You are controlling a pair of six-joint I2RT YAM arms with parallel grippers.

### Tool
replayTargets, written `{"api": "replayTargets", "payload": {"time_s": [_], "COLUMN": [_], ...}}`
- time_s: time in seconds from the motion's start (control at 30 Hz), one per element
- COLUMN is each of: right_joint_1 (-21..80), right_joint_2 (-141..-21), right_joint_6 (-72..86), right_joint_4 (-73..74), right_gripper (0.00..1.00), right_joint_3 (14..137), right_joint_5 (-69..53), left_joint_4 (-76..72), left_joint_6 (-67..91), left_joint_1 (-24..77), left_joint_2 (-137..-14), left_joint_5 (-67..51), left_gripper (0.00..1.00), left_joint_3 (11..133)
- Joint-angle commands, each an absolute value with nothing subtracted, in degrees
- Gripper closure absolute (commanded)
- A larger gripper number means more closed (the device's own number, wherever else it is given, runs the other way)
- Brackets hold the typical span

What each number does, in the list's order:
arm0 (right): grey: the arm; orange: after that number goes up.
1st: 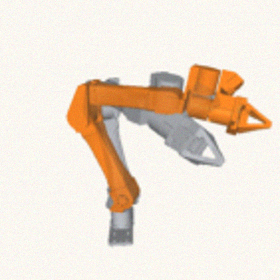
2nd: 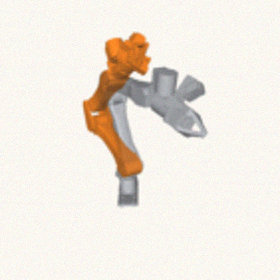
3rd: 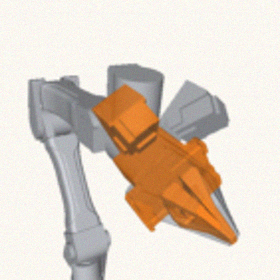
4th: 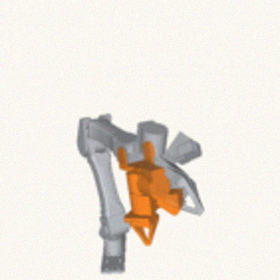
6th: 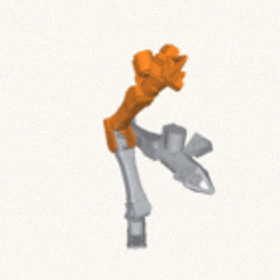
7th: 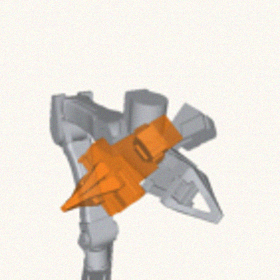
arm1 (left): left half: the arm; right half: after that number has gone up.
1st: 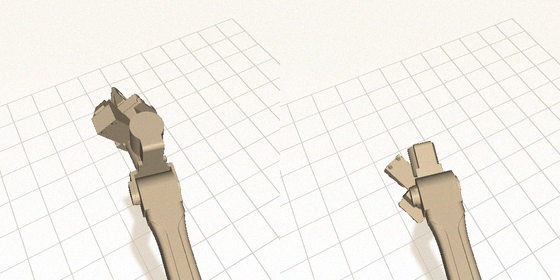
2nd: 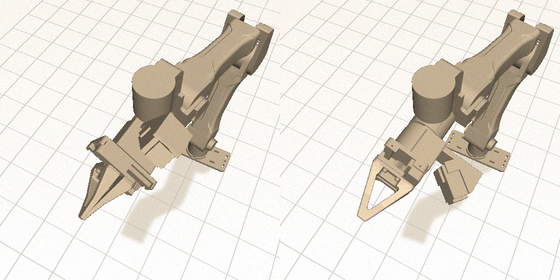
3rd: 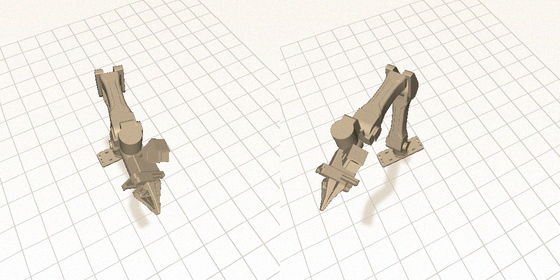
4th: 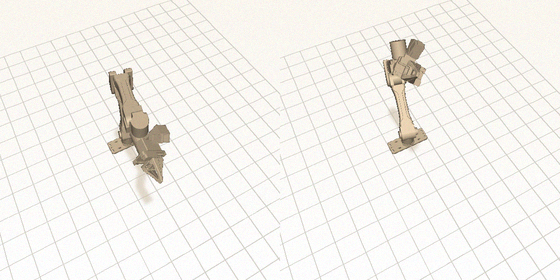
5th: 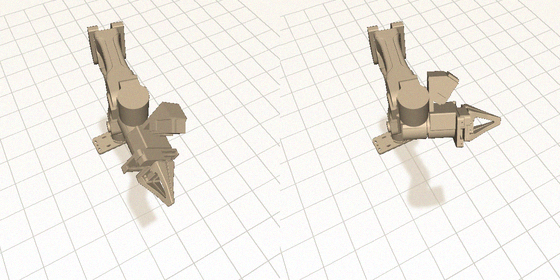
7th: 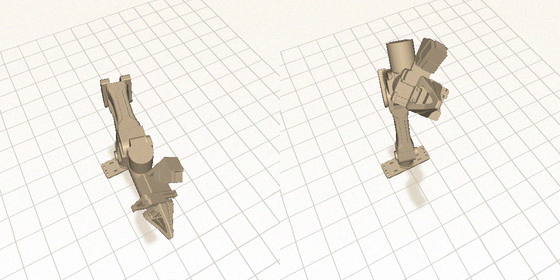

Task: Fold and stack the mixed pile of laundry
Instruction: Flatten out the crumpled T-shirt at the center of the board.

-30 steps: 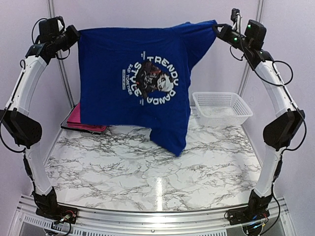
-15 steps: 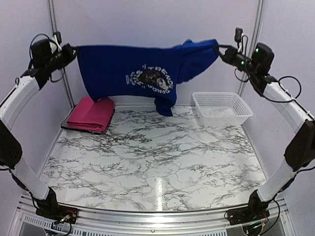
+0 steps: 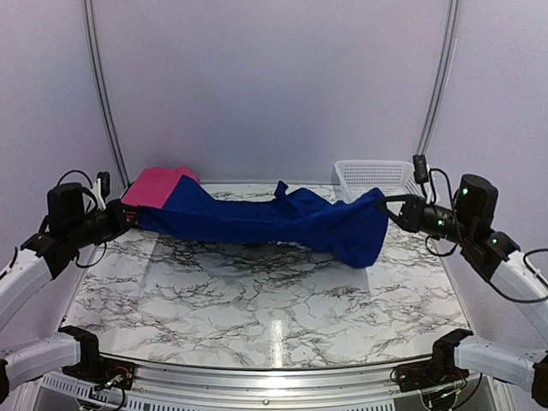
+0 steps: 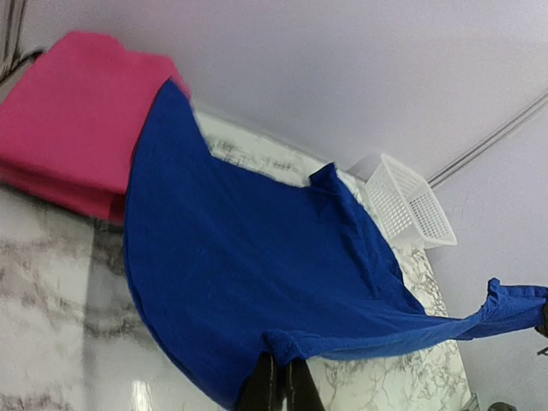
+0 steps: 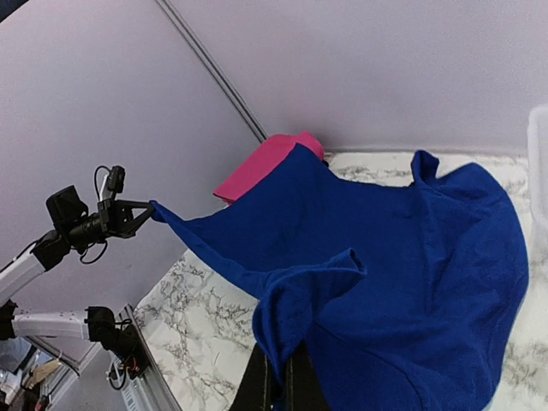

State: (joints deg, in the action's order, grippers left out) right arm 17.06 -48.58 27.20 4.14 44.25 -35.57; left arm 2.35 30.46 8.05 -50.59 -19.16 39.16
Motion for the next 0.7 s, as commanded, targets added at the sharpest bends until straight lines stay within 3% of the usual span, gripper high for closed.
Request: {"api": "replayTargets", "payload": {"time_s": [0.0, 0.03, 0.07, 0.1, 0.17, 0.23, 0.27, 0.33, 0.43, 0.67], "right_joint_1": [19.23, 19.87, 20.41, 20.73, 20.91, 20.92, 20.92, 20.92, 20.92, 20.92], "right_joint_2": [-41.28, -39.14, -37.01, -35.30, -32.15, -29.80, -29.10, -28.94, -33.09, -57.70], "right_joint_6": [33.46, 34.72, 35.77, 36.49, 36.54, 36.51, 36.60, 36.78, 35.36, 26.57], "right_joint_4": [17.42, 19.33, 21.35, 23.51, 28.89, 33.51, 34.73, 35.02, 32.17, 26.23], "right_gripper": [1.00, 1.00, 0.91, 0.77, 0.62, 0.45, 0.35, 0.27, 0.24, 0.36], "right_joint_3": [34.89, 33.01, 31.45, 30.52, 30.18, 31.53, 32.51, 33.97, 35.36, 41.43], "right_joint_5": [-34.28, -34.76, -35.56, -36.58, -38.53, -39.06, -39.64, -40.47, -39.73, -29.11], "left_joint_4": [19.27, 22.92, 25.91, 29.68, 36.29, 42.39, 43.81, 45.02, 44.86, 40.38], "left_joint_6": [38.57, 40.43, 41.93, 43.32, 45.02, 46.80, 47.32, 47.38, 45.65, 34.08], "left_joint_1": [8.86, 8.88, 8.88, 8.88, 8.88, 8.88, 8.88, 8.85, 8.88, 8.96], "left_joint_2": [-40.37, -37.59, -35.01, -32.41, -27.33, -22.28, -20.28, -18.84, -23.35, -43.65], "left_joint_5": [-15.10, -13.91, -13.21, -12.16, -10.19, -6.76, -5.60, -4.65, -5.28, -3.93], "left_gripper": [1.00, 1.00, 0.89, 0.78, 0.61, 0.27, 0.15, 0.10, 0.06, 0.01], "left_joint_3": [31.66, 30.82, 30.32, 30.34, 31.22, 32.85, 33.67, 35.03, 36.05, 43.18]}}
